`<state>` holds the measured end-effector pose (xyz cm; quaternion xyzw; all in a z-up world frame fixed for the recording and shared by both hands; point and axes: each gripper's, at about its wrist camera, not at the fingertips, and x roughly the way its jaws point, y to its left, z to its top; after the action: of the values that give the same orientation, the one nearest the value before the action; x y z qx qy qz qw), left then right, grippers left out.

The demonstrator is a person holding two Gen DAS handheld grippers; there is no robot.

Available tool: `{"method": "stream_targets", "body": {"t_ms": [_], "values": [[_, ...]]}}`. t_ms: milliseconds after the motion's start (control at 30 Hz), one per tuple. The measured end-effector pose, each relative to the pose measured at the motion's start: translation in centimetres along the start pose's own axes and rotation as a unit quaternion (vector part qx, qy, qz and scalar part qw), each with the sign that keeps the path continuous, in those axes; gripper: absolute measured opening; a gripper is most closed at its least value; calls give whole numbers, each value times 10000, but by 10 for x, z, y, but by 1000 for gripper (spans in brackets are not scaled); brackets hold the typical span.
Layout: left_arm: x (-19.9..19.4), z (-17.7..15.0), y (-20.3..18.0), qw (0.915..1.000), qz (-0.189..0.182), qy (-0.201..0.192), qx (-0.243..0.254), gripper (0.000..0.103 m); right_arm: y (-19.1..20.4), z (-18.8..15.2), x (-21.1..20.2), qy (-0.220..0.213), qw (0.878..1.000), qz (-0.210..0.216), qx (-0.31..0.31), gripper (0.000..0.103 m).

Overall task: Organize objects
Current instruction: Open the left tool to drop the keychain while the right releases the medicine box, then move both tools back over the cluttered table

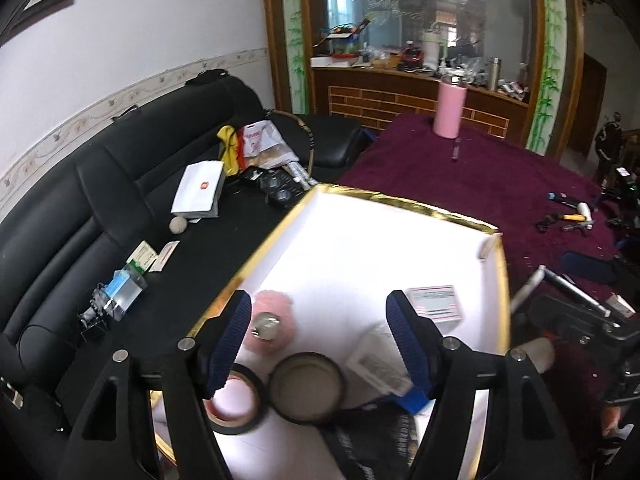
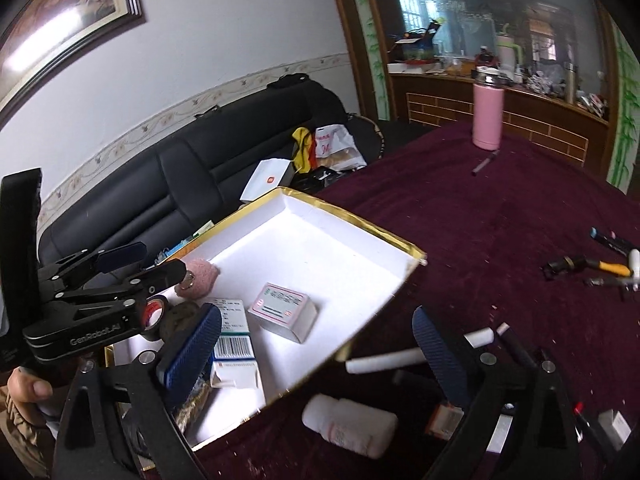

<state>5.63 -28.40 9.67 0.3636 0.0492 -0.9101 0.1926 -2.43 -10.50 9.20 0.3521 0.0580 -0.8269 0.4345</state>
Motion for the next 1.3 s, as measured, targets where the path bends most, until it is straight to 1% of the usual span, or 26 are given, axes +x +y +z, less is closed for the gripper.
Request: {"method": "stream_targets", "body": {"t_ms": [100,167,300,467,600,700,800,867,967,1033,1133,1200,1300], "values": [[-6,0,-15,9999,-84,-4,137,69,-7,-7,-10,-47,9999,11,135,100],[-11,1,-23,9997,-113,-39,221,69,-12,-14,-17,-125,9997,52,222,102],[-17,2,-36,9994,-62,-62,350,70,-21,-24,-28,-292,9988,111,385,103],[-16,0,-45,9994,33,-19,346,71,-24,-26,-34,-322,9988,119,349,103],[-17,1,-48,9996,-26,16,274,73,-33,-28,-39,-322,9989,-30,353,103],[-21,1,-55,9994,-80,-26,339,74,-47,-34,-50,-330,9988,-155,334,103],[-25,0,-66,9989,-224,-49,401,77,-63,-40,-61,-336,9982,-308,386,103],[-25,-1,-74,9985,-320,-31,439,78,-75,-42,-65,-301,9977,-327,518,103],[-24,-5,-89,9969,-617,75,492,79,-86,-42,-69,-186,9969,-392,655,103],[-23,-7,-98,9958,-737,102,540,80,-90,-44,-73,-156,9966,-454,667,103],[-23,-12,-113,9935,-862,118,736,80,-96,-47,-80,-187,9959,-519,720,103],[-21,-16,-123,9905,-974,157,957,80,-100,-50,-84,-185,9956,-517,763,103],[-15,-21,-140,9836,-1195,276,1320,80,-106,-56,-86,-109,9952,-528,817,103]]}}
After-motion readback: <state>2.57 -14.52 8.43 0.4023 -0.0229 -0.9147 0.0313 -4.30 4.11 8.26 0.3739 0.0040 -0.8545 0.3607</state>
